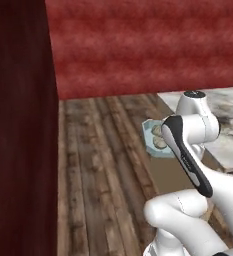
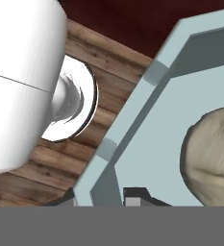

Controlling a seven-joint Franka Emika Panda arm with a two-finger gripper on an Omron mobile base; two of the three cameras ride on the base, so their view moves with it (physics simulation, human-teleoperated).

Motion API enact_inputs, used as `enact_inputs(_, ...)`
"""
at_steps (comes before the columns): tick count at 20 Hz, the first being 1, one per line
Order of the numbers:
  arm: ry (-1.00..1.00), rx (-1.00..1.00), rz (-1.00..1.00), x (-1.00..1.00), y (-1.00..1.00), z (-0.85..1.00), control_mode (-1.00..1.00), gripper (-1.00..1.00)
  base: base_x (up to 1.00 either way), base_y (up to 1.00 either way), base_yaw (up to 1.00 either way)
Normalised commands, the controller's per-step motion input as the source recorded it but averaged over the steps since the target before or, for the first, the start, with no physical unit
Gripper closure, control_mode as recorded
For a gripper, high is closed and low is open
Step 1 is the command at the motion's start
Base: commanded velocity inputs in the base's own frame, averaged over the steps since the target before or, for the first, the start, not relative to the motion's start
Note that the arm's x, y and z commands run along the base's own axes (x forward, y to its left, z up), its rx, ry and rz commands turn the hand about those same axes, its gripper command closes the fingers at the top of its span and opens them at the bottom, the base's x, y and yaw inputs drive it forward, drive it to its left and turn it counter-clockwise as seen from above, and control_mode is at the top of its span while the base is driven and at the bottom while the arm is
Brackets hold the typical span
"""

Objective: Place two dumplings into each of the tupperware containers and then place the containers in the fridge.

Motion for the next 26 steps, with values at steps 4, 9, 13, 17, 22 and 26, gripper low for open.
enact_inputs(4,0.00,0.00,0.00,0.00,0.00,0.00,1.00,1.00,1.00,0.65,-0.08)
enact_inputs(9,0.00,0.00,0.00,0.00,0.00,0.00,1.00,1.00,1.00,0.46,-0.07)
enact_inputs(13,0.00,0.00,0.00,0.00,0.00,0.00,1.00,1.00,1.00,0.45,-0.04)
enact_inputs(17,0.00,0.00,0.00,0.00,0.00,0.00,1.00,1.00,1.00,0.38,-0.02)
enact_inputs(22,0.00,0.00,0.00,0.00,0.00,0.00,1.00,1.00,1.00,0.34,-0.03)
enact_inputs(26,0.00,0.00,0.00,0.00,0.00,0.00,1.00,1.00,1.00,0.32,-0.04)
